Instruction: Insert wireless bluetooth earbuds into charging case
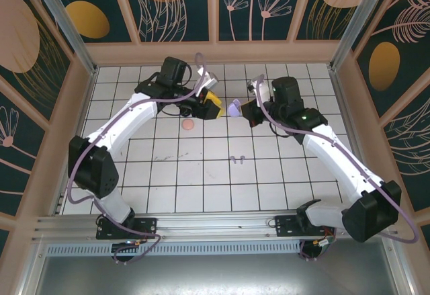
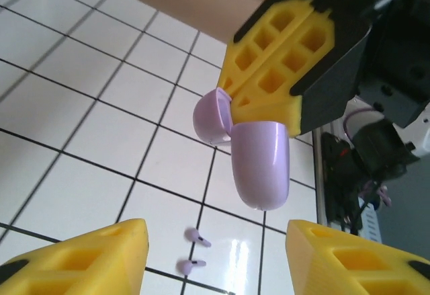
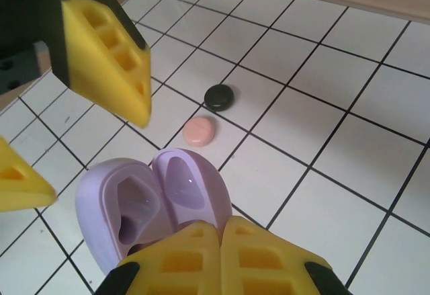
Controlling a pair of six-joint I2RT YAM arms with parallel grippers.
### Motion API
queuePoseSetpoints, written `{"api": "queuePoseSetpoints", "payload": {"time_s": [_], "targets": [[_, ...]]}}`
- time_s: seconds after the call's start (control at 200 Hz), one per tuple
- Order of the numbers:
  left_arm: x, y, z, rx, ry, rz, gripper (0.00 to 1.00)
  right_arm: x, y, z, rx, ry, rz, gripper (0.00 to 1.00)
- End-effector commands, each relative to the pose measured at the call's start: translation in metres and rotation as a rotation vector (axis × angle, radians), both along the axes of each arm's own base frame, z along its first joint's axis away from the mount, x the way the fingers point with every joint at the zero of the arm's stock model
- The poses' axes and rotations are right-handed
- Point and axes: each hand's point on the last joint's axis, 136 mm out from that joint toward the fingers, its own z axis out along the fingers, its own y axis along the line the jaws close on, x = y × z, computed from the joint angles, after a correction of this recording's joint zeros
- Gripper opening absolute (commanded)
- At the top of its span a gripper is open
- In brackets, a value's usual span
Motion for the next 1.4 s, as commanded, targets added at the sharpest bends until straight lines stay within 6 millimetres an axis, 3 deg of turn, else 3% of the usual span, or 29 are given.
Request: {"api": "queuePoseSetpoints", "payload": {"time_s": [0.0, 0.16, 0.641, 1.051, 1.181, 1.396], "targets": [[-0.020, 0.004, -0.001, -0.001, 0.037, -0.109, 0.54, -0.006, 0.006, -0.001, -0.046, 0.005, 0.050, 0.00], [-0.030, 0.004, 0.002, -0.018, 0.039, -0.158, 0.56, -0.008, 0.011, -0.008, -0.078, 0.013, 0.064, 0.00], [-0.021, -0.002, -0.010, -0.021, 0.085, -0.169, 0.57, -0.016, 0.042, -0.009, -0.102, 0.012, 0.126, 0.00], [-0.027, 0.000, -0.014, -0.027, 0.088, -0.185, 0.51, -0.009, 0.040, -0.009, -0.112, -0.008, 0.094, 0.00], [-0.028, 0.000, -0.014, -0.035, 0.090, -0.194, 0.43, -0.007, 0.040, -0.009, -0.115, -0.012, 0.085, 0.00], [-0.031, -0.002, -0.011, -0.059, 0.093, -0.211, 0.17, -0.003, 0.039, -0.002, -0.099, -0.023, 0.058, 0.00]]}}
